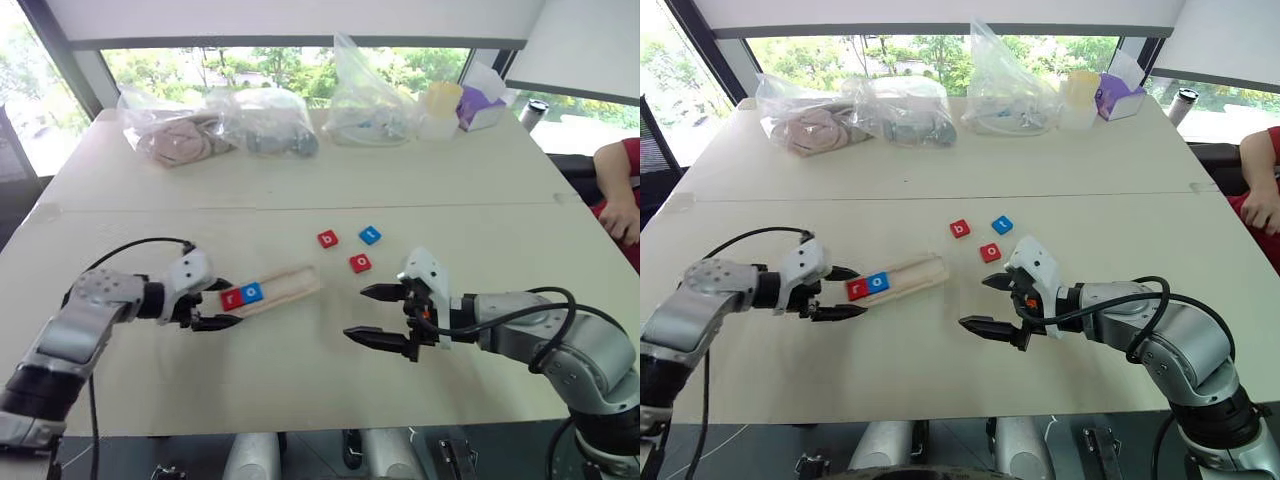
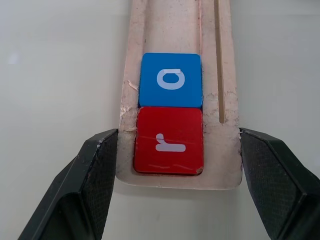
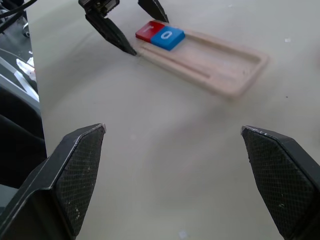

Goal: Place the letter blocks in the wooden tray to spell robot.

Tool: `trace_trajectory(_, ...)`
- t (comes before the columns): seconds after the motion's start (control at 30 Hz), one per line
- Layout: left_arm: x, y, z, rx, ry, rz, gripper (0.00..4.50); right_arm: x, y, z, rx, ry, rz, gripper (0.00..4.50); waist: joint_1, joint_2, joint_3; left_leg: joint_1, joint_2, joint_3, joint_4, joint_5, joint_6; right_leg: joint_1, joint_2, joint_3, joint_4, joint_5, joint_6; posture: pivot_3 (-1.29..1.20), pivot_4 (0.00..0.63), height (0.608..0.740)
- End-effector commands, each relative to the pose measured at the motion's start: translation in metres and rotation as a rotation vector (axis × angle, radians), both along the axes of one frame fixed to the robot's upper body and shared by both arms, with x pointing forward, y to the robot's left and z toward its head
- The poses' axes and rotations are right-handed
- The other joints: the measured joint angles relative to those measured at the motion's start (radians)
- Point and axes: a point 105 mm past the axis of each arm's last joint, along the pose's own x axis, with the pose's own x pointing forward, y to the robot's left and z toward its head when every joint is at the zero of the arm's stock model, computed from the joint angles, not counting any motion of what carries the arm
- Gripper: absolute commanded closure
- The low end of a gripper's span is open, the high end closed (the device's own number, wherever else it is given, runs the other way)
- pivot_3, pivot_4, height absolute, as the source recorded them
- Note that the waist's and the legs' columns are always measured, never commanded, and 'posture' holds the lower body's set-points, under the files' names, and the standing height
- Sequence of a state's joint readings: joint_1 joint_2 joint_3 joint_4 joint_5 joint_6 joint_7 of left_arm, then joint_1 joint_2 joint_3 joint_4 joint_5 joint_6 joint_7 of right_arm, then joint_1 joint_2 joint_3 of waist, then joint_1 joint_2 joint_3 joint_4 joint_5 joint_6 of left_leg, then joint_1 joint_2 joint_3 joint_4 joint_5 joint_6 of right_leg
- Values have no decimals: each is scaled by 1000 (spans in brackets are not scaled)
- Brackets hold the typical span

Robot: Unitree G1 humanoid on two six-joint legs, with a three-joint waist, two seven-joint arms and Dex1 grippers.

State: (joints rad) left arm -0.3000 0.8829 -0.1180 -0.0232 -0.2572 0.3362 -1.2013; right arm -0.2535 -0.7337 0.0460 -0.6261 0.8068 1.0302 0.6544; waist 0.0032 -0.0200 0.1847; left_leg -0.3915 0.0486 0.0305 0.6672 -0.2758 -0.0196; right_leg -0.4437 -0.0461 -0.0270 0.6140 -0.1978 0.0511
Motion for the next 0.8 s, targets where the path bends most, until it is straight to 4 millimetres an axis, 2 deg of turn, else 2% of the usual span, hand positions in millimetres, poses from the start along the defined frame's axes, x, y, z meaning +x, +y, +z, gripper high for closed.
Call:
trace_trajectory(0.03,11,-10,6,53,-27,-138,1378,2,-2,6,11,-44,-3,0,4,0,0,0,0,0,0,0,0,0,0,0,0,0,0,0,150,740)
trace_trajectory(0.13,24,-14,2,99,-14,-214,1378,2,-2,5,14,-46,-12,0,10,0,0,-1,0,-1,0,0,0,-1,2,-1,0,0,0,0,150,740)
trace_trajectory(0.3,29,-18,-11,149,23,-321,1378,0,-2,3,21,-50,-34,0,7,-1,0,-1,0,0,0,0,0,0,2,0,0,1,-2,0,150,740)
trace_trajectory(0.37,32,-18,-15,158,39,-331,329,1,-2,3,22,-53,-47,0,9,-1,0,-1,0,0,0,0,0,0,1,0,0,1,-2,0,150,740)
trace_trajectory(0.4,32,-17,-16,158,62,-329,52,1,-2,3,23,-55,-52,0,9,-1,0,-1,0,0,0,0,0,0,1,0,0,1,-2,0,150,740)
trace_trajectory(0.47,30,-14,-19,168,104,-332,52,1,-2,4,26,-57,-62,0,10,-1,-1,0,0,-1,0,0,0,1,2,0,1,0,0,0,150,740)
trace_trajectory(0.53,35,-19,-18,147,59,-307,52,1,-2,4,28,-56,-68,0,9,-1,-1,0,0,-1,0,0,0,1,1,0,1,0,1,0,150,740)
trace_trajectory(0.63,30,-18,-17,149,71,-311,52,2,-2,5,28,-61,-73,0,9,0,-1,1,0,-1,0,0,0,2,1,0,1,0,1,0,150,740)
trace_trajectory(0.8,22,-12,0,124,81,-289,52,36,-4,15,49,-162,-194,0,-2,-1,-1,1,1,-1,0,0,0,1,2,0,1,0,1,0,150,740)
